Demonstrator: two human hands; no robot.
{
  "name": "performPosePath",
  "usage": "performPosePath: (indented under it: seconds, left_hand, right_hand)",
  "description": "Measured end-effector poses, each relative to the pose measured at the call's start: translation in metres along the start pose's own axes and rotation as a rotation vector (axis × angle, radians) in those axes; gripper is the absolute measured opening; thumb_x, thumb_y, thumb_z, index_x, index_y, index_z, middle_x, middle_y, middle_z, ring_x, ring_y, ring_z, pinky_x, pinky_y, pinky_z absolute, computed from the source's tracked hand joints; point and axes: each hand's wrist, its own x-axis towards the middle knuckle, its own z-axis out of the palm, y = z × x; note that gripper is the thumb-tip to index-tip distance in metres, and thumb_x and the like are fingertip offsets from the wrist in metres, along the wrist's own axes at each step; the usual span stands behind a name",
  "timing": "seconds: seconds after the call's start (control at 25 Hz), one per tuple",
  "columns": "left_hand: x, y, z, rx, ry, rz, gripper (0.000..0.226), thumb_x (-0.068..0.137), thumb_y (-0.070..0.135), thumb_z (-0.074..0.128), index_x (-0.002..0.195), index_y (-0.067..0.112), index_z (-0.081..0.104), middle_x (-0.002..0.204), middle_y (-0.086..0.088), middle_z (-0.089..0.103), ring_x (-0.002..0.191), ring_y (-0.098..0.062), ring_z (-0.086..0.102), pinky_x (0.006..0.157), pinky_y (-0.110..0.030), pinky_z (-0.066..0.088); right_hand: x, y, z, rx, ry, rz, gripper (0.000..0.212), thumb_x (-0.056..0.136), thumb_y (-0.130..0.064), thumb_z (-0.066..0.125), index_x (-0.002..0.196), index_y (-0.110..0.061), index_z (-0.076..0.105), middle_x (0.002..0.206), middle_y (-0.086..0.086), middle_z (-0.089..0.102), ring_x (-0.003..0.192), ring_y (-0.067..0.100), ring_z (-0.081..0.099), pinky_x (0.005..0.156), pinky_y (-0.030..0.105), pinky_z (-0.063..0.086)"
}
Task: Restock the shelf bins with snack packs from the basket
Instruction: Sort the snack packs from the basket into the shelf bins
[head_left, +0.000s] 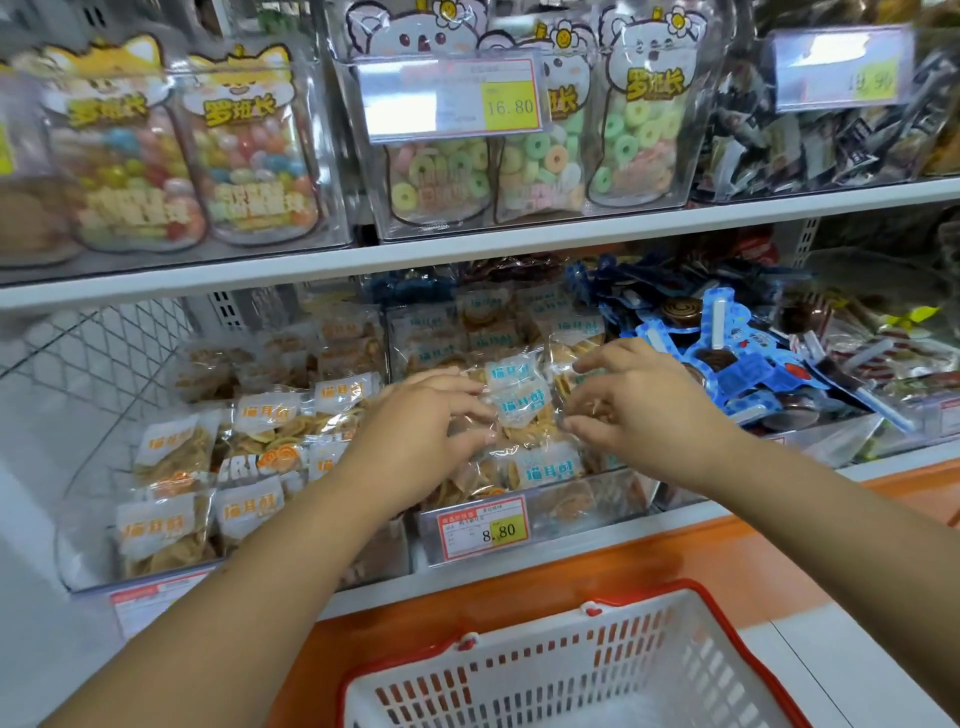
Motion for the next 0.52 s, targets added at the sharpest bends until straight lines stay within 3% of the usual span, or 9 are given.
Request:
performPosePath:
  seconds: [0.08, 0.2, 0.28, 0.4, 0.52]
  left_hand:
    - [-0.015, -0.011, -0.014, 0.057, 0.060, -0.056, 0.022, 0.091, 0.039, 0.064, 0.112, 0.038, 0.070, 0.138, 0.019, 0.052, 0.139, -0.008, 0.031, 0.118, -0.041, 0.021]
    - [-0.052, -0.019, -0.031, 0.109, 0.083, -0.176, 0.030, 0.094, 0.037, 0.060, 0.123, 0.037, 0.064, 0.145, 0.017, 0.045, 0.141, -0.011, 0.027, 0.119, -0.041, 0.018]
    - [-0.080, -0.023, -0.042, 0.041, 0.148, -0.236, 0.034, 0.095, 0.033, 0.059, 0.128, 0.036, 0.060, 0.145, 0.017, 0.044, 0.139, -0.010, 0.032, 0.118, -0.039, 0.022]
    - [-0.112, -0.039, -0.063, -0.009, 0.201, -0.340, 0.036, 0.095, 0.028, 0.060, 0.131, 0.029, 0.059, 0.142, 0.010, 0.048, 0.129, -0.008, 0.042, 0.108, -0.027, 0.029]
    - [-0.132, -0.063, -0.074, 0.049, 0.183, -0.461, 0.043, 0.094, 0.025, 0.061, 0.137, 0.025, 0.055, 0.151, 0.004, 0.041, 0.139, -0.013, 0.036, 0.109, -0.025, 0.027]
  right_hand:
    - [-0.001, -0.011, -0.006, 0.047, 0.034, -0.033, 0.035, 0.086, -0.052, 0.058, 0.114, -0.035, 0.070, 0.132, -0.001, 0.055, 0.125, 0.023, 0.041, 0.102, 0.044, 0.038]
    - [-0.004, -0.034, -0.003, -0.048, -0.169, -0.052, 0.036, 0.093, -0.051, 0.048, 0.127, -0.045, 0.059, 0.147, -0.003, 0.040, 0.138, 0.023, 0.024, 0.109, 0.045, 0.028]
    - [-0.009, -0.052, 0.001, -0.035, -0.182, -0.011, 0.038, 0.097, -0.046, 0.046, 0.134, -0.042, 0.052, 0.149, -0.005, 0.037, 0.140, 0.020, 0.020, 0.110, 0.039, 0.025]
    - [-0.018, -0.080, -0.001, 0.124, -0.073, -0.041, 0.038, 0.097, -0.043, 0.050, 0.133, -0.035, 0.055, 0.144, -0.006, 0.044, 0.136, 0.015, 0.028, 0.110, 0.032, 0.024]
    - [-0.013, -0.115, 0.004, 0.199, -0.106, -0.095, 0.033, 0.098, -0.040, 0.051, 0.129, -0.035, 0.059, 0.145, -0.008, 0.043, 0.137, 0.013, 0.027, 0.111, 0.030, 0.022]
